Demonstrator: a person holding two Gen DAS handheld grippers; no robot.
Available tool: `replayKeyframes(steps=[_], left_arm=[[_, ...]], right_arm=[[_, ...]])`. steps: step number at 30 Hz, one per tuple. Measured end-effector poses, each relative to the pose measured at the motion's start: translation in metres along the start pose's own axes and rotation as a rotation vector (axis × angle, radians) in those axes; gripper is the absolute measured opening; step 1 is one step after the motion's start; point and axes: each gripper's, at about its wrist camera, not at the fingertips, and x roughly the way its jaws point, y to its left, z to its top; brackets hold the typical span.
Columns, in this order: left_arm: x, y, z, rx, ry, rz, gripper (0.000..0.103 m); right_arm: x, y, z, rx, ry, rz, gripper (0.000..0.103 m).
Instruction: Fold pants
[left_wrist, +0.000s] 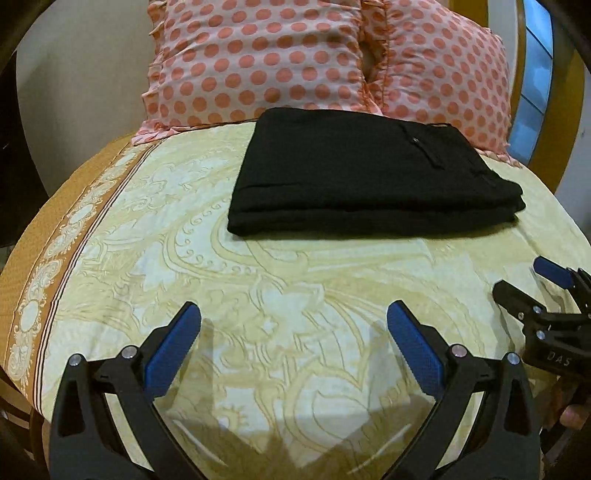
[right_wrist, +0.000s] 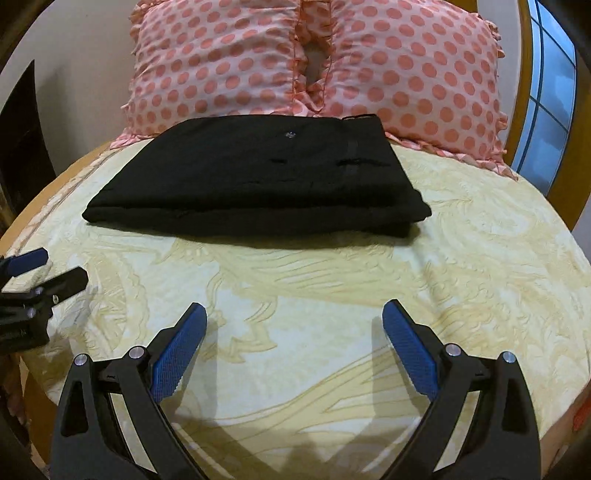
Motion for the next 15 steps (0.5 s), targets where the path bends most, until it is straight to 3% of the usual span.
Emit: replayKeyframes(steps=[4,15], left_arm=[[0.000,-0.002,-0.007,0.004,0.010,0.011,0.101],[-0.003,-0.003,-0.015,0.015,-0.052,0.009,0.101]], right_arm=[[-0.002,0.002,-0.005,0.016,0.004,-0.002,0.099],[-0.003,0.004,-0.009,0.008,-0.031,0.002,0.102]])
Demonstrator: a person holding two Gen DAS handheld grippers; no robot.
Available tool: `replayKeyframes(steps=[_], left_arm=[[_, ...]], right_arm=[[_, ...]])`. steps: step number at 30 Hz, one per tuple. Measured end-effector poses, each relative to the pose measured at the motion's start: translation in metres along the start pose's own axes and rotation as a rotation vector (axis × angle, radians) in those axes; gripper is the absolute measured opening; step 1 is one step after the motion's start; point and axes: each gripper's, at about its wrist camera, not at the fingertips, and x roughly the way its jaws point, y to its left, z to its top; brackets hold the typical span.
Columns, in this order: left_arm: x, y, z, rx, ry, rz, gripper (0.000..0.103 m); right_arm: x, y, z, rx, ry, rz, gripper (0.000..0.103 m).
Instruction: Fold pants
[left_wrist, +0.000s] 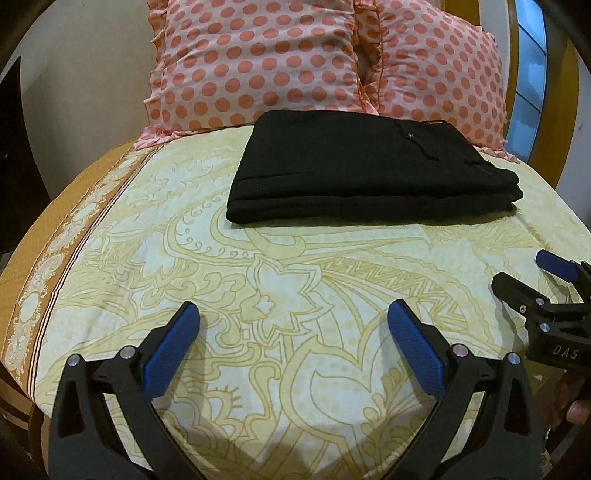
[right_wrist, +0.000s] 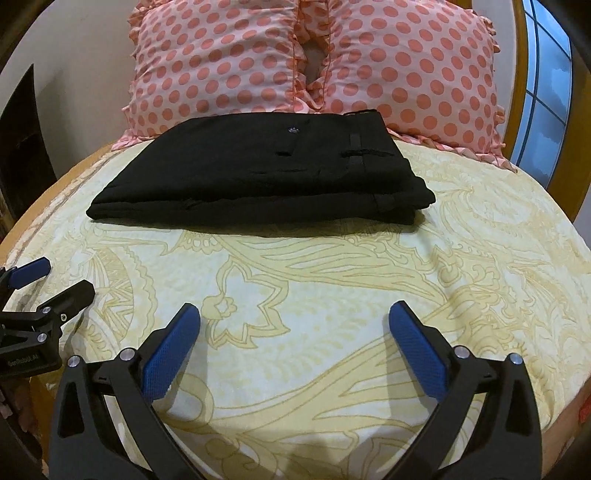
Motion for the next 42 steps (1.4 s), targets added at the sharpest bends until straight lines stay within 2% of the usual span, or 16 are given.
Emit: replayKeyframes(steps=[27,42], left_arm=[[-0.0035,-0.0001,-0.0041,-0.004,-0.061,-0.001,0.101],[-0.0033,0.0003,-0.0048,-0.004,-0.067,-0.002,0.101]], right_arm=[[-0.0033,0.0025,-0.0090,0.023,-0.086,-0.028,0.102],[-0.0037,0.0037,-0.0093,0.024,-0.087,-0.030,0.102]])
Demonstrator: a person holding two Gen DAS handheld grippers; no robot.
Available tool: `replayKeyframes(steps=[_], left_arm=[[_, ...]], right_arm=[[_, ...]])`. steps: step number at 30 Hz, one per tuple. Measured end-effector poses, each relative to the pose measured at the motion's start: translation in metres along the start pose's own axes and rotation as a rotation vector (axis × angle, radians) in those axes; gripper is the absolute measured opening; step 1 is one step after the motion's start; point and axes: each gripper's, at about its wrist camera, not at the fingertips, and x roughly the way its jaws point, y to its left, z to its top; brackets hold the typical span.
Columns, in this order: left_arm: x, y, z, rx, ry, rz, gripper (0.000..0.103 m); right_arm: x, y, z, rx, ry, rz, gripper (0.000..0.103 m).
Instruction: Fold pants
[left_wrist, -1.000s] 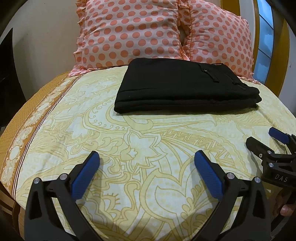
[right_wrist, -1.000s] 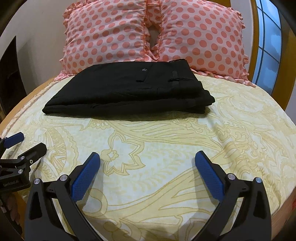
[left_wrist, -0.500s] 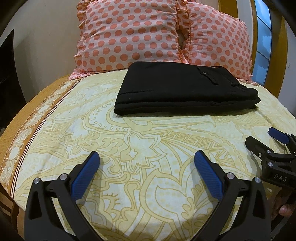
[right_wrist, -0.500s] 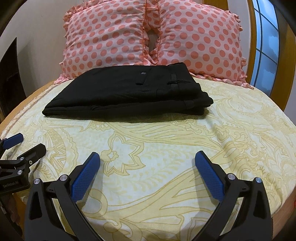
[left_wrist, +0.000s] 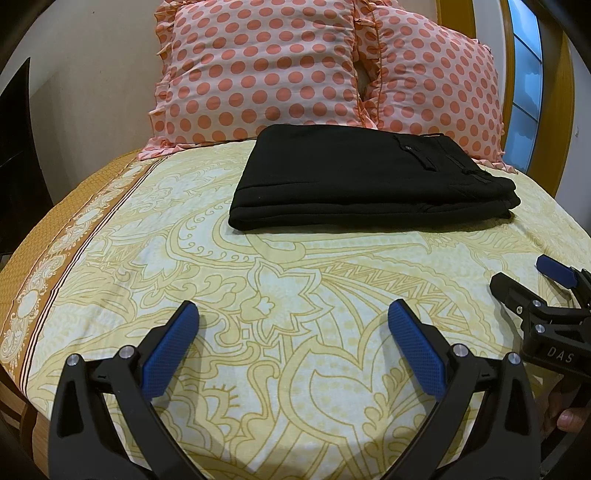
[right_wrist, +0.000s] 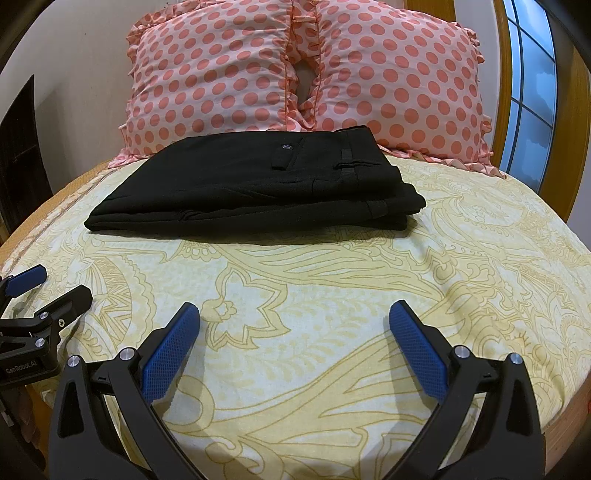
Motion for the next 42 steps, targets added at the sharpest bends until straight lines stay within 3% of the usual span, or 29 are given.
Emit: replayKeyframes(steps=[42], left_arm=[[0.0029,0.0014,0.0059,-0.009,0.012,0.009,0.101]], right_arm=[[-0.0003,0.0008,-0.0007,0.001,-0.002,-0.002,0.102]])
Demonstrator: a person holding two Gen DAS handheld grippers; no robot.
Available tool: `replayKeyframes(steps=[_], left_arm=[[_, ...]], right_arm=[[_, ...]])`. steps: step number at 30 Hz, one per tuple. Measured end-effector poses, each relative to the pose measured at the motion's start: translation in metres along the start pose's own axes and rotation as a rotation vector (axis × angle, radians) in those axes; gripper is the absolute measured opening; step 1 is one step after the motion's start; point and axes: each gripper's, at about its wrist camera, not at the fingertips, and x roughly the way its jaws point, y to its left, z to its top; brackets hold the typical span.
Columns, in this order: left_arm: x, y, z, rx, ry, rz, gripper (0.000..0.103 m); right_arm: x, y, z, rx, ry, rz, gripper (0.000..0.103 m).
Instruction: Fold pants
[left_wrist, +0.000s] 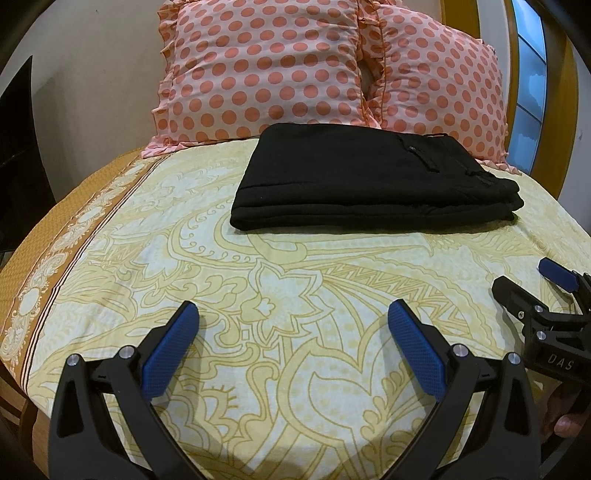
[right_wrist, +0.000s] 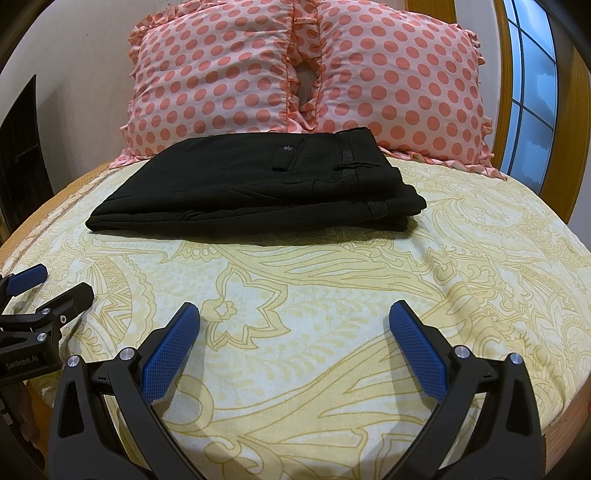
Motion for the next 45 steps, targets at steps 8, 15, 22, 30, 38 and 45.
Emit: replayKeyframes(steps=[8,15,22,30,38,45], left_arm=[[0.0001,0.0004,0.0006,0.001,0.000,0.000,0.101],[0.0004,0.0002,0.0006,0.000,0.003,0.000,0.101],[0.0003,0.0005,0.0007,0.000,0.002,0.000,0.101],[0.0008,0.0008,-0.0001,0.000,0.001,0.000,0.101],[0.0003,0.0006,-0.0012,0.006,-0.008,-0.002,0.101],[-0.0013,-0.0009,-0.0020,0.008,-0.015,-0.003,0.101]], right_arm=[[0.0001,0.0004,-0.0001,0.001,-0.001,-0.001,0.102],[-0.0001,0.0009,-0.0002,0.002,-0.001,-0.002,0.102],[0.0000,0.0014,-0.0002,0.002,-0.001,-0.003,0.102],[-0.0001,0.0015,-0.0002,0.002,-0.001,-0.004,0.102],[-0.0001,0.0016,-0.0003,0.003,-0.002,-0.004,0.102],[-0.0002,0.0016,-0.0003,0.003,-0.002,-0.004,0.102]])
